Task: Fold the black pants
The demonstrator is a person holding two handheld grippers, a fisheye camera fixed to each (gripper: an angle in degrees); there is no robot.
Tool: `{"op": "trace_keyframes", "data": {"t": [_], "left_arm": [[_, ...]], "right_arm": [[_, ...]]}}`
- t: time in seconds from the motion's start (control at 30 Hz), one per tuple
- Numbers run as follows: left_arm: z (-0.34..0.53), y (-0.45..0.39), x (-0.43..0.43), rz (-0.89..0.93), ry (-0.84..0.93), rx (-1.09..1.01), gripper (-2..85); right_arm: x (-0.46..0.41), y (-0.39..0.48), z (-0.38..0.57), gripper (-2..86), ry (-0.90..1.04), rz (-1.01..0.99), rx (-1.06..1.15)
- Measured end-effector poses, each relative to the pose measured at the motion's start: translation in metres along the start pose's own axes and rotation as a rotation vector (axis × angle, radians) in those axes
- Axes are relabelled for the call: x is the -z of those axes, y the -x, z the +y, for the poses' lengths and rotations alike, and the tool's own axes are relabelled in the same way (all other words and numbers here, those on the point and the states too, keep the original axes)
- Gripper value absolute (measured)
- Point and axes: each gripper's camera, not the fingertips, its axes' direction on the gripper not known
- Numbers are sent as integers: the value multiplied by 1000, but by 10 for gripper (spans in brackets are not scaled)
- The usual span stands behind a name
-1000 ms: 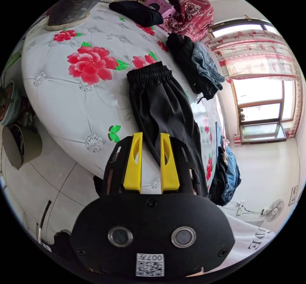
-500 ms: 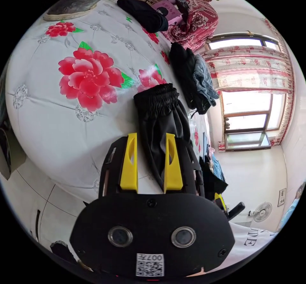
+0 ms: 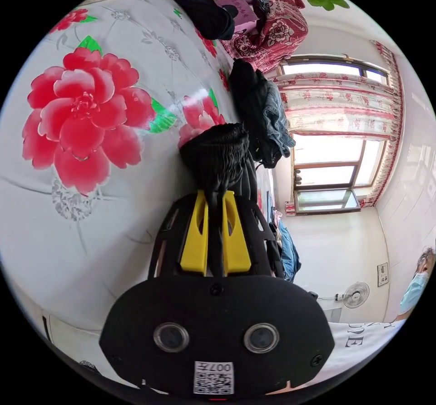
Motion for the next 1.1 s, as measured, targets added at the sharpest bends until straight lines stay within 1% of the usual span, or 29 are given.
{"op": "trace_keyframes", "data": {"t": [0.1,0.17,0.2,0.23,0.27,0.3,0.37,0.4,0.43,0.47,0.5,0.53,0.57,0.63,0.73,0.8,0.87,0.93,1.0,1.03,1.1], "left_arm": [[5,-32,-7,16,-32,-106,0],[11,-92,-17,-12,-17,-314,-2],[14,-110,-21,-28,-5,-377,-2],[23,-148,-32,-43,22,-502,-1],[35,-185,-45,-30,60,-626,1],[42,-203,-52,-23,83,-686,2],[87,-273,-87,42,206,-927,11],[102,-288,-98,70,248,-987,14],[134,-314,-119,127,337,-1101,30],[168,-331,-144,168,437,-1183,52],[184,-336,-157,183,489,-1216,67],[214,-339,-185,184,592,-1258,91],[234,-334,-211,144,695,-1256,109],[244,-318,-239,103,787,-1175,119],[223,-285,-249,82,775,-995,134],[200,-265,-248,12,737,-919,138],[170,-236,-251,-93,694,-838,143],[152,-210,-264,-154,720,-748,148],[140,-184,-283,-163,779,-625,144],[136,-172,-296,-131,812,-543,131],[130,-162,-305,-128,776,-460,106]], "right_arm": [[11,-17,3,-1,-42,37,-61],[23,-29,8,-2,-92,83,-87],[26,-32,9,-2,-104,89,-94],[32,-40,12,-2,-126,100,-112],[37,-51,16,-1,-149,106,-138],[40,-57,18,-1,-160,105,-154],[48,-89,28,0,-197,86,-237],[50,-98,31,0,-207,79,-262],[55,-118,38,2,-235,62,-313],[59,-137,46,6,-266,46,-364],[61,-147,50,8,-280,36,-391],[65,-168,59,15,-305,12,-449],[68,-190,69,23,-333,-17,-509],[72,-221,87,34,-373,-71,-600],[76,-268,118,52,-444,-169,-706],[72,-291,133,64,-460,-220,-744],[60,-317,141,77,-432,-279,-768],[45,-331,138,82,-386,-309,-762],[28,-343,127,85,-308,-318,-752],[16,-349,118,84,-261,-327,-734],[5,-357,103,81,-232,-341,-714]]}}
